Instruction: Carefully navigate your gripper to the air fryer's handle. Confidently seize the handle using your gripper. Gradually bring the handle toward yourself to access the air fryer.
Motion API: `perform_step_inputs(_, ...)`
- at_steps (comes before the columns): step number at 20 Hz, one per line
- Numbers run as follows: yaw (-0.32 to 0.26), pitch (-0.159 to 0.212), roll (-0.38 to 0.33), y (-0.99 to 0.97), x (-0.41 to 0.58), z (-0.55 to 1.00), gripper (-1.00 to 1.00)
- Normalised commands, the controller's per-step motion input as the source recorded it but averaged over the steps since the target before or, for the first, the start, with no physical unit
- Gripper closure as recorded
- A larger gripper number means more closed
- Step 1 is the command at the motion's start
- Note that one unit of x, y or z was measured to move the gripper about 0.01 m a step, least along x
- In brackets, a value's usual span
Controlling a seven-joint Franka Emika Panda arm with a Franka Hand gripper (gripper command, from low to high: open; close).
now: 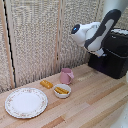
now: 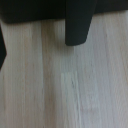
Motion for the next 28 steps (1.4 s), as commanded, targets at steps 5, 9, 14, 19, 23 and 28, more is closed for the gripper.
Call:
perform_step_inputs(5,0.141,0.007,-0.02,-0.62,-0.148,-0.05,-1.0)
perform_step_inputs(9,0.145,0.018,-0.036,-0.56,-0.1,-0.04,-1.0)
perform_step_inputs(14,0.182,0.039,-0.013,-0.56,-0.001,-0.05,-1.0)
perform_step_inputs(19,0.044,0.057,0.003,-0.24,0.03,-0.01,1.0)
perform_step_inputs(23,0.0,0.023,0.0,-0.06,0.06,0.0,1.0)
perform_step_inputs(28,0.0,0.001,0.0,0.0,0.035,0.0,1.0)
